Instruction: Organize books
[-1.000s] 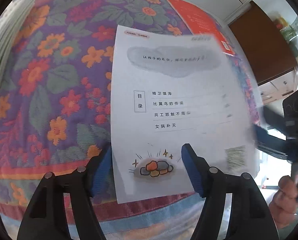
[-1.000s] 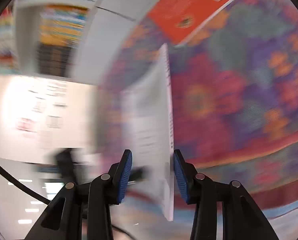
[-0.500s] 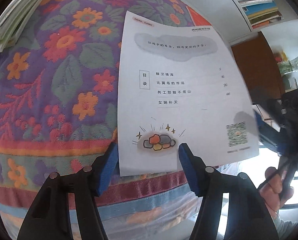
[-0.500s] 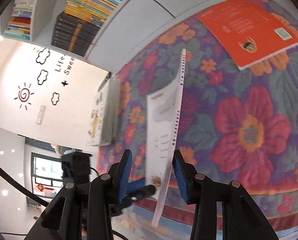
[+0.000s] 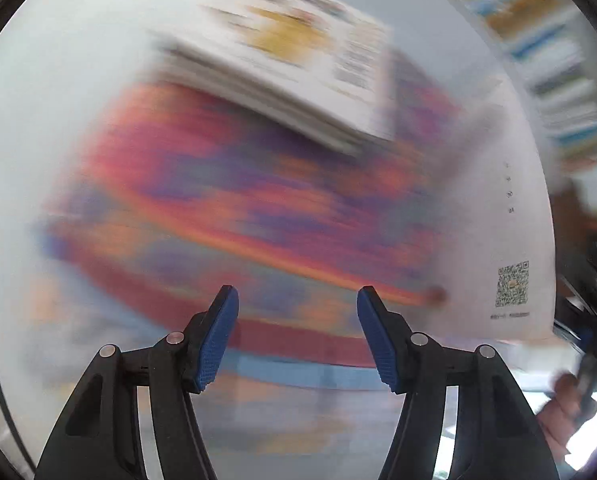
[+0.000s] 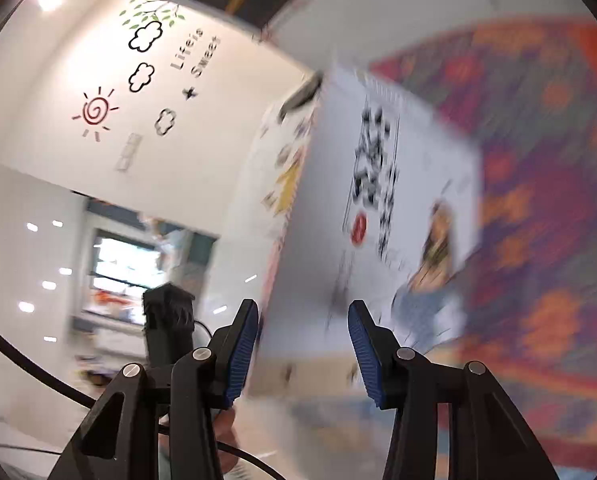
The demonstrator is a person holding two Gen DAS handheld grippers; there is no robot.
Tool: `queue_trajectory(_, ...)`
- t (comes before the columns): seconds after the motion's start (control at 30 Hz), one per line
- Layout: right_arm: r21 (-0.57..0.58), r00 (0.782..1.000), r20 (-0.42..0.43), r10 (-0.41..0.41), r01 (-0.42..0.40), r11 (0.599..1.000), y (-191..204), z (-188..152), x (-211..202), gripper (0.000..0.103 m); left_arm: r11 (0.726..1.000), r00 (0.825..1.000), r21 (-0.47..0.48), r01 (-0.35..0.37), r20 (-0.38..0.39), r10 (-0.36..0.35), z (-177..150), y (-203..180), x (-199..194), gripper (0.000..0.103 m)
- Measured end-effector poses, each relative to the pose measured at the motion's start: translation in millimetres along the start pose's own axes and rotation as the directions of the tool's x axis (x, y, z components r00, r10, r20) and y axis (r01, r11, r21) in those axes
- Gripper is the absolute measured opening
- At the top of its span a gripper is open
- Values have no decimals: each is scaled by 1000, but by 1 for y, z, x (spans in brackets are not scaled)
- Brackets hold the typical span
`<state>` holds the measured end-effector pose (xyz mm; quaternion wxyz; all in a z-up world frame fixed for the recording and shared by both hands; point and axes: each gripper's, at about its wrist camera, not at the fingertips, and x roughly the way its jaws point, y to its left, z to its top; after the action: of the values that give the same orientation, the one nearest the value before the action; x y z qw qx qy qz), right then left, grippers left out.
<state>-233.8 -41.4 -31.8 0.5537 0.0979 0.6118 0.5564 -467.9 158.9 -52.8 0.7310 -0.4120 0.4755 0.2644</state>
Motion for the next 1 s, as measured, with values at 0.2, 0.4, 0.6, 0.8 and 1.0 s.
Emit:
queue_trajectory(0.2, 49, 993, -96, -70, 75, 996, -18, -11, 31, 45, 999, 998, 9, 44, 36, -44, 4, 13, -17, 60)
queue_trajectory(0.4, 1, 897, -48, -438, 439, 899, -52, -1, 33, 50, 994, 999, 108, -16, -29, 19, 43, -40, 23, 60)
queue_trajectory(0.6, 28, 871, -56, -489, 491, 871, -72, -15, 42, 39, 987, 995, 159, -25, -93, 40, 50, -54, 53, 58)
queue_trajectory(0.8, -52, 865, -66, -497, 494, 868, -61, -27, 49, 37, 978, 969, 41, 203, -154, -194, 30, -45, 65, 22)
queue_trajectory(1.0, 94, 913, -51, -406, 409, 908, -79, -30, 38, 38, 909, 906, -57, 412, -84, -416, 32, -46, 33, 20)
